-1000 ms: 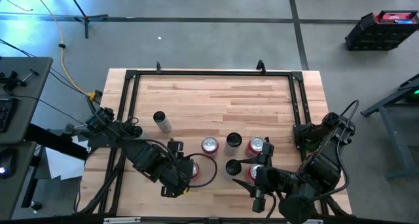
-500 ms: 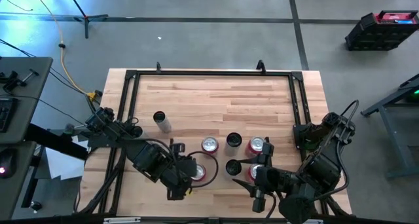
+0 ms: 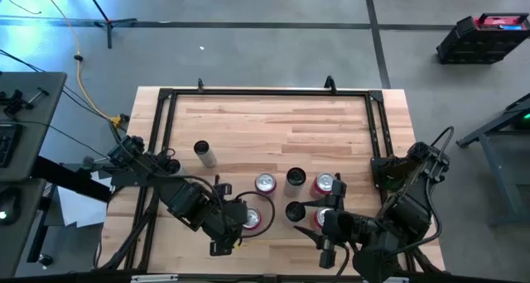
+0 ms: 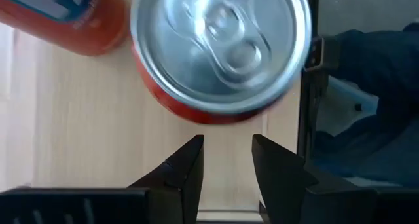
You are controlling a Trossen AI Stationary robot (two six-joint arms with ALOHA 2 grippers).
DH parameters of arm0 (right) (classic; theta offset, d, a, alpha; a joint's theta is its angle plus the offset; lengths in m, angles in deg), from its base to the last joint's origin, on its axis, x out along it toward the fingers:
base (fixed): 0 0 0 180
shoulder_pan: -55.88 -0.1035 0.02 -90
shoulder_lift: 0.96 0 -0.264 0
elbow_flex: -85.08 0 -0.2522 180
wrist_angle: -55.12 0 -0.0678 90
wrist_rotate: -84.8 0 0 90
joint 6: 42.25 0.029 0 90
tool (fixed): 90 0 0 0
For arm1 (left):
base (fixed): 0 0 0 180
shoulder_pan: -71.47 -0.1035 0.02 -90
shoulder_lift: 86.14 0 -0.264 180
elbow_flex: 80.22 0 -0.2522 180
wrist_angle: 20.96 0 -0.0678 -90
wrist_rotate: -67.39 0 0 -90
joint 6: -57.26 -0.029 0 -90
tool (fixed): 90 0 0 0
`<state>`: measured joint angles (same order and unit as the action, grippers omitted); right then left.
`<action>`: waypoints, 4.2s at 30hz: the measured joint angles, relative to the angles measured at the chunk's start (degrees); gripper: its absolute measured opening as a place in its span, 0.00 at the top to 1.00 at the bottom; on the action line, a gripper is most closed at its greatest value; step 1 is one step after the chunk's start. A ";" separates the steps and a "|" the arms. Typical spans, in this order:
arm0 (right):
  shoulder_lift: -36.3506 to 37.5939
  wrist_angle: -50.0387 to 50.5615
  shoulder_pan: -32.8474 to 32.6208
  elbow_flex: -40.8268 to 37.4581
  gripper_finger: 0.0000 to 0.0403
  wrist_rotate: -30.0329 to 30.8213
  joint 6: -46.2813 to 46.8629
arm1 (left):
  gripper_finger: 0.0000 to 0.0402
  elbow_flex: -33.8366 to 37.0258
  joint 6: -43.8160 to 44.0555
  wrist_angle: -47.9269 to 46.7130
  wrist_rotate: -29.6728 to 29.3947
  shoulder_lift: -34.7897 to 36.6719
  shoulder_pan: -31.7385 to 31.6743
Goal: Place canned beverage on shelf
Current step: Put the red soda can on the shelf
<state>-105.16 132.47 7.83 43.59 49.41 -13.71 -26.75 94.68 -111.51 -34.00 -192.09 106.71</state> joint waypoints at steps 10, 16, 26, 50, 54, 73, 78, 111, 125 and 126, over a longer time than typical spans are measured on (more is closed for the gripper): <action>0.00 -0.09 0.02 0.00 0.43 0.02 0.00 | 0.74 0.00 2.90 1.33 -2.66 0.00 1.81; 0.00 -0.90 0.01 0.00 0.43 0.02 0.00 | 0.78 0.00 3.66 4.10 -5.64 0.00 2.02; 0.00 -0.90 0.01 0.00 0.43 -0.67 0.00 | 0.83 0.00 -0.16 9.05 -5.63 0.00 2.00; -0.26 -0.90 0.02 0.00 0.43 -1.22 0.09 | 0.87 1.53 -1.70 2.27 -6.80 -0.05 3.77; -0.87 -0.88 0.02 0.00 0.43 -1.50 0.16 | 0.91 3.35 -2.51 4.26 -8.37 -0.09 3.50; -0.83 -0.92 0.04 0.00 0.43 -2.62 1.46 | 1.00 6.64 -12.08 15.73 -9.39 -0.13 1.28; -0.83 -0.92 0.04 0.00 0.43 -2.62 1.48 | 1.00 6.64 -12.05 15.07 -9.29 -0.11 -0.08; -0.83 -0.87 0.07 0.00 0.43 -2.58 1.11 | 1.00 6.62 -13.11 10.78 -14.04 -0.06 -2.28; -0.83 -0.85 0.76 0.00 0.43 -0.30 -0.89 | 1.00 6.62 -13.59 13.69 -14.05 -0.04 -1.45; -0.83 -0.85 1.10 0.00 0.43 -0.31 -0.45 | 1.00 6.62 -13.59 13.74 -14.05 -0.04 -1.45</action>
<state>-105.99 131.63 8.93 43.59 49.09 -14.16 -20.13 81.09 -97.78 -48.04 -192.14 105.25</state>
